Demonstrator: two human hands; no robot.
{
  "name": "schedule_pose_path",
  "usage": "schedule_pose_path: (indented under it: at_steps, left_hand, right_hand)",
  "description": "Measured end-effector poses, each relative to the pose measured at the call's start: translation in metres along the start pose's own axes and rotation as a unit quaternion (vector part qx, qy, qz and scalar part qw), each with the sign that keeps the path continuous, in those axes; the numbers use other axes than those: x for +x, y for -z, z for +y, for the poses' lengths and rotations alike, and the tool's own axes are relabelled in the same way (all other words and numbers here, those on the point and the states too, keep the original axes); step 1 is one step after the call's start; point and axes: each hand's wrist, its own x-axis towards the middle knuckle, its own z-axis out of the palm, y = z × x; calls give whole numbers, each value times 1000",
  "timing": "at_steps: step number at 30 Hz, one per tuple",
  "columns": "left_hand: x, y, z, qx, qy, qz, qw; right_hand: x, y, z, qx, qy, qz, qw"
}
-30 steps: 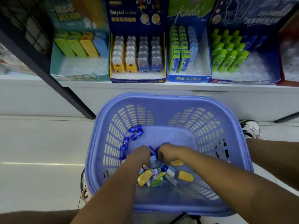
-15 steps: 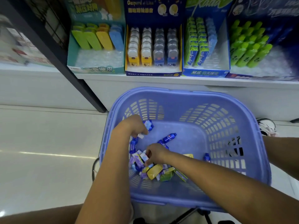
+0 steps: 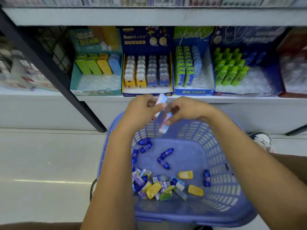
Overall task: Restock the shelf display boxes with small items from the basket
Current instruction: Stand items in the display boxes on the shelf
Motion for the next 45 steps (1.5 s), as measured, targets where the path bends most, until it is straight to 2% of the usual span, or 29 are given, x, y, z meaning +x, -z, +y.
schedule_pose_path:
  at_steps: [4, 6, 9, 11, 13, 17, 22, 26, 29, 34, 36, 38, 40, 43, 45]
  left_hand:
    - [-6, -6, 31, -107, -74, 72, 989]
    - [-7, -13, 37, -154, -73, 76, 982]
    - [-5, -25, 39, -189, -58, 62, 978]
    - [-3, -32, 39, -209, -45, 62, 975]
    - [-1, -36, 38, -213, -33, 59, 975]
    - [2, -41, 37, -208, -23, 46, 977]
    - [6, -45, 33, -202, -14, 41, 978]
    - [9, -48, 31, -200, -11, 40, 979]
    - [11, -50, 30, -205, -14, 39, 978]
    - [15, -56, 30, -211, -13, 49, 976]
    - [15, -58, 33, -220, -22, 56, 974]
    - [16, -61, 35, -229, -44, 65, 970]
    - [17, -63, 38, -227, -70, 69, 969]
    - [17, -67, 42, -197, -114, 62, 972]
    - [18, -72, 42, -124, -139, 74, 980]
  right_hand:
    - [-39, 62, -4, 85, 40, 106, 990]
    - [-48, 85, 0, 73, 32, 203, 976]
    - [-49, 107, 11, -13, 40, 399, 916]
    - [-44, 108, 17, -27, 74, 462, 883]
    - [-34, 101, 22, -11, 95, 485, 869]
    - [-16, 87, 31, 20, 113, 492, 863]
    - [-9, 87, 35, -44, 122, 503, 854]
    - [-10, 87, 37, -76, 122, 478, 866]
    - [-9, 86, 39, -111, 127, 478, 862]
    - [-16, 102, 24, -160, 96, 417, 889]
    - [-27, 99, 16, -74, 97, 394, 911]
    - [-38, 85, 6, 91, 114, 293, 945]
    - [-43, 72, 3, 180, 142, 231, 946]
    - [-49, 68, 6, 175, 159, 273, 932]
    - [-53, 73, 11, 172, 163, 309, 921]
